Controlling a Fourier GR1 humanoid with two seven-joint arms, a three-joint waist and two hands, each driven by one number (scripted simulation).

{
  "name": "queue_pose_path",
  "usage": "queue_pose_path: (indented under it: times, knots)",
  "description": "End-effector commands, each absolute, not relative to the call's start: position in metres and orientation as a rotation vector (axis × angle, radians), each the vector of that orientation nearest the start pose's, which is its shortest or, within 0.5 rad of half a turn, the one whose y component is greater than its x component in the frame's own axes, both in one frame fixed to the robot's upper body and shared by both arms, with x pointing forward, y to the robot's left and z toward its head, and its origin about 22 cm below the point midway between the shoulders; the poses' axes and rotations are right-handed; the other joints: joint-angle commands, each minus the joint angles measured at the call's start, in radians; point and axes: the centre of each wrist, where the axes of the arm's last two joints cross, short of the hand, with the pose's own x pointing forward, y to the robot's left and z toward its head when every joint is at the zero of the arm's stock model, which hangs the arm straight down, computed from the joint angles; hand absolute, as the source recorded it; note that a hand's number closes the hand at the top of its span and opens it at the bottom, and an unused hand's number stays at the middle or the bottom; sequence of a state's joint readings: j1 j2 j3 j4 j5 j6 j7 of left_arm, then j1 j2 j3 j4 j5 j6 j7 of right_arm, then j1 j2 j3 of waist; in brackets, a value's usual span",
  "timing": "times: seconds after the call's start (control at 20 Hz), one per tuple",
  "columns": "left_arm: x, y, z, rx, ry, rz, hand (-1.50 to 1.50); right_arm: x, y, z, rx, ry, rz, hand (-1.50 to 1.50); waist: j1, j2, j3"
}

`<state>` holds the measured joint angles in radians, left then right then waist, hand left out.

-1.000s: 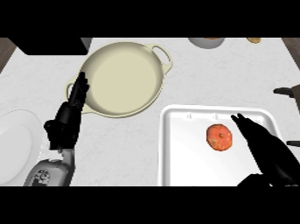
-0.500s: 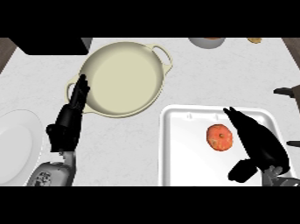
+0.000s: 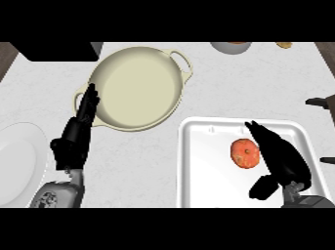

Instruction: Pick the squash from the tray and place it in the tiered basket

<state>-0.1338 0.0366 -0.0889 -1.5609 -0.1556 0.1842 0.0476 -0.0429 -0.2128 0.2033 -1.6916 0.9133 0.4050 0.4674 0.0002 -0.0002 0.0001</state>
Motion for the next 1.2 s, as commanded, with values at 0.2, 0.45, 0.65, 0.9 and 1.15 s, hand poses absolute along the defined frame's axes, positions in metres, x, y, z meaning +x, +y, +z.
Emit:
queue_pose_path:
  times: [0.2, 0.45, 0.65, 0.9, 1.15]
  knots:
    - [0.261, 0.221, 0.017, 0.201, -1.666, -0.102, 0.0, 0.256, -0.213, 0.018, -0.712, -0.966, 1.075, -1.5, 0.001, 0.0, 0.0]
    - [0.263, 0.19, 0.016, 0.199, -1.675, -0.099, 0.0, 0.255, -0.235, 0.018, -0.71, -0.981, 1.051, -1.5, -0.001, 0.0, 0.0]
    - [0.275, 0.2, 0.03, 0.193, -1.682, -0.109, 0.0, 0.244, -0.22, 0.012, -0.707, -1.013, 1.006, -1.5, -0.002, 0.0, 0.0]
    - [0.276, 0.218, 0.028, 0.195, -1.659, -0.102, 0.0, 0.256, -0.213, -0.002, -0.788, -1.06, 0.988, 1.5, 0.0, 0.0, 0.0]
    - [0.277, 0.196, 0.039, 0.205, -1.664, -0.123, 0.0, 0.263, -0.226, -0.024, -0.948, -1.118, 1.106, 1.5, 0.004, 0.001, 0.0]
